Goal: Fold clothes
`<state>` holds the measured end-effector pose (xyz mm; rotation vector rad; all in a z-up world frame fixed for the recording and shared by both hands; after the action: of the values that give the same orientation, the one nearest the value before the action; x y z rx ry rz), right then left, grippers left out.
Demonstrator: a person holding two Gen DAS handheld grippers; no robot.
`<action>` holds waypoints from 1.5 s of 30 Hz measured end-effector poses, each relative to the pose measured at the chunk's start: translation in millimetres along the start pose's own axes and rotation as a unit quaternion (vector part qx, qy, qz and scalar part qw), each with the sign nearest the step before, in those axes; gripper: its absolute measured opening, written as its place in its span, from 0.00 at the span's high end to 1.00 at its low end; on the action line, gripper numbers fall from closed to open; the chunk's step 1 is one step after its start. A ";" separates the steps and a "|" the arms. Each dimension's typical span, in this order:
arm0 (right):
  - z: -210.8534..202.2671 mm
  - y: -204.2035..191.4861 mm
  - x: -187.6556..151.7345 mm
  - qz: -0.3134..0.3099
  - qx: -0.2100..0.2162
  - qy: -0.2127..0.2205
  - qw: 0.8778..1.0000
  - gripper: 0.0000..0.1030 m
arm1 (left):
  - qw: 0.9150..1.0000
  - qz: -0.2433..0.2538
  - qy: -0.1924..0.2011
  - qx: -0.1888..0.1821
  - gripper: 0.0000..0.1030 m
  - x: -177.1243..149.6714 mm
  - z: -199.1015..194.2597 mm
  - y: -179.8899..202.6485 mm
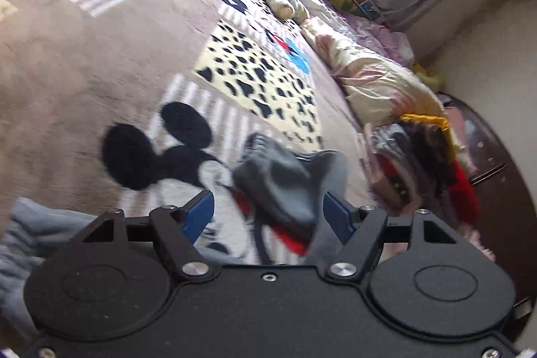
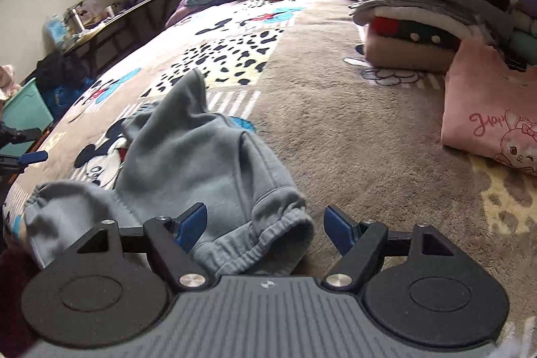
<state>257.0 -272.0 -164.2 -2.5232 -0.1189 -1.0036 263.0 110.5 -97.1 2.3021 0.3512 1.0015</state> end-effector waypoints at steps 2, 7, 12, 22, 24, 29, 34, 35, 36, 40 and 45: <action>11.2 5.8 1.5 0.010 -0.005 0.004 1.000 0.26 | 0.999 -0.034 -0.013 -0.035 0.30 11.3 25.7 17.3; 32.3 18.8 -2.9 0.022 -0.023 0.011 0.999 0.26 | 0.998 -0.049 -0.035 0.027 0.29 39.8 92.9 20.7; 37.5 19.8 -6.7 0.041 0.005 0.023 0.999 0.26 | 0.990 0.029 -0.094 0.104 0.29 50.5 163.1 3.6; 32.9 15.0 1.1 0.036 0.039 0.032 0.998 0.76 | 0.970 0.198 -0.098 0.099 0.77 59.0 175.8 12.6; 22.8 17.2 4.9 0.041 0.037 0.047 0.997 0.78 | 0.975 0.190 -0.072 0.088 0.78 71.8 146.7 8.2; 7.5 9.0 15.0 0.049 0.044 0.065 0.996 0.79 | 0.977 0.184 -0.022 0.103 0.78 108.5 76.3 -17.5; 5.1 -12.1 39.9 0.043 0.054 0.079 0.994 0.80 | 0.973 0.189 0.001 0.133 0.78 126.3 45.4 -42.1; 7.1 -18.7 47.3 0.030 0.051 0.079 0.995 0.81 | 0.971 0.193 0.002 0.138 0.78 126.8 42.6 -45.4; 9.9 -25.4 55.1 0.014 0.047 0.078 0.996 0.81 | 0.970 0.198 0.004 0.145 0.78 127.6 41.9 -48.2; 27.0 -35.1 90.3 -0.032 0.025 0.073 0.997 0.81 | 0.970 0.188 0.024 0.154 0.78 136.0 43.5 -61.0; 67.7 -32.3 142.4 -0.040 -0.007 0.041 0.998 0.81 | 0.967 0.175 0.027 0.184 0.77 147.3 60.6 -87.5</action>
<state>397.5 -225.3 -101.1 -2.5033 -0.1897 -1.1411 407.3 220.9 -99.1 2.7416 0.1626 1.2586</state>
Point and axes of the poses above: each gripper's, at about its wrist camera, not at the fingertips, and z roughly the way its jaws point, y to its right, x to its top, the point moved 10 cm from there along z, roughly the way its jaws point, and after that the axes turned 6 degrees about z, right-handed, at the moved point
